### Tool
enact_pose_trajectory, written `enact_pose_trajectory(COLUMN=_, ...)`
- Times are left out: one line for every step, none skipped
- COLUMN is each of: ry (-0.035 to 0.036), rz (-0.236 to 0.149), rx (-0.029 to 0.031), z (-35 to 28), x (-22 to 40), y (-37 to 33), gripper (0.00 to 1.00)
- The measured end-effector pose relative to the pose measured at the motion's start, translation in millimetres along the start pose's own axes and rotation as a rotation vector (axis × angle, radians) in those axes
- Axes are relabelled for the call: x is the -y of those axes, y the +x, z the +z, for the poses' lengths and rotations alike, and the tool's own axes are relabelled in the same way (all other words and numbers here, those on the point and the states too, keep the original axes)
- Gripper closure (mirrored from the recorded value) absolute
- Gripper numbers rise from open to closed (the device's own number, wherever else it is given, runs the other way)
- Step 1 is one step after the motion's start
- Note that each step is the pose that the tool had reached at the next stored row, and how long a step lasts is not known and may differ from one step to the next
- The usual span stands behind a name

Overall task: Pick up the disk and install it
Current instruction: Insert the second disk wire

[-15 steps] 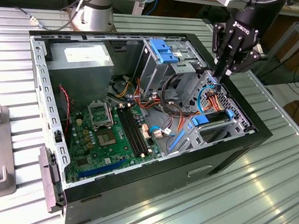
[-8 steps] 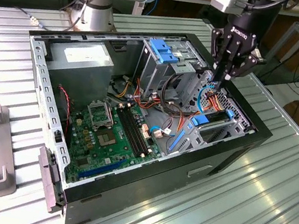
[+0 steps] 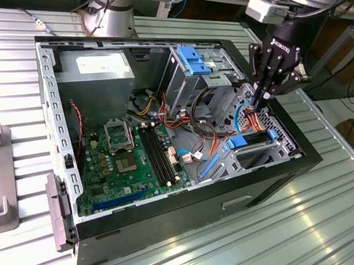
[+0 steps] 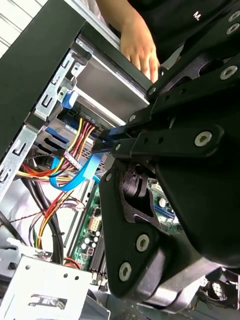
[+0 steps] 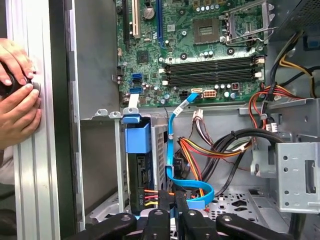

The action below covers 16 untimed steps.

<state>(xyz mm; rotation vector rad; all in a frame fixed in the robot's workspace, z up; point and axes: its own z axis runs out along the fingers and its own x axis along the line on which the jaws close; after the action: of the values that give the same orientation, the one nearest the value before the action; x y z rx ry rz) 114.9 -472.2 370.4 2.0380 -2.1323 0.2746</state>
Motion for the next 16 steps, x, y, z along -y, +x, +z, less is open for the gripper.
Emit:
enact_pose_trajectory(ry=0.0001, rz=0.0, rx=-0.0033, z=0.8, x=0.0, y=-0.2, gripper=0.84)
enact_pose_trajectory(ry=0.0002, rz=0.0, rx=-0.0055, z=1.5, x=0.0, y=-0.4, gripper=0.84)
enact_pose_trajectory(ry=0.0002, rz=0.0, rx=-0.0058, z=2.0, x=0.0, y=-0.5, gripper=0.84)
enact_pose_trajectory(ry=0.0002, rz=0.0, rx=-0.0049, z=2.5, x=0.1, y=-0.4, gripper=0.84)
enact_pose_trajectory(ry=-0.0005, rz=0.0, rx=0.0132, z=3.0, x=0.1, y=0.7, gripper=0.84)
enact_pose_trajectory(ry=-0.0015, rz=0.0, rx=0.0324, z=3.4, x=0.2, y=2.0, gripper=0.84)
enact_pose_trajectory(ry=-0.0019, rz=0.0, rx=0.0429, z=4.4, x=0.2, y=3.8, gripper=0.84)
enact_pose_trajectory(ry=-0.0022, rz=0.0, rx=0.0492, z=6.2, x=0.3, y=5.7, gripper=0.84)
enact_pose_trajectory(ry=-0.0025, rz=0.0, rx=0.0571, z=7.8, x=0.5, y=8.3, gripper=0.84)
enact_pose_trajectory(ry=-0.003, rz=0.0, rx=0.0678, z=9.8, x=0.6, y=12.1, gripper=0.84)
enact_pose_trajectory(ry=-0.0034, rz=0.0, rx=0.0757, z=11.4, x=0.8, y=15.0, gripper=0.84)
enact_pose_trajectory(ry=-0.0036, rz=0.0, rx=0.0812, z=12.5, x=0.9, y=17.2, gripper=0.84)
enact_pose_trajectory(ry=-0.0039, rz=0.0, rx=0.0868, z=14.0, x=1.0, y=19.9, gripper=0.84)
enact_pose_trajectory(ry=-0.0041, rz=0.0, rx=0.0912, z=15.3, x=1.1, y=22.6, gripper=0.84)
enact_pose_trajectory(ry=-0.0043, rz=0.0, rx=0.0956, z=17.3, x=1.3, y=26.5, gripper=0.84)
enact_pose_trajectory(ry=-0.0043, rz=0.0, rx=0.096, z=18.4, x=1.4, y=28.8, gripper=0.84)
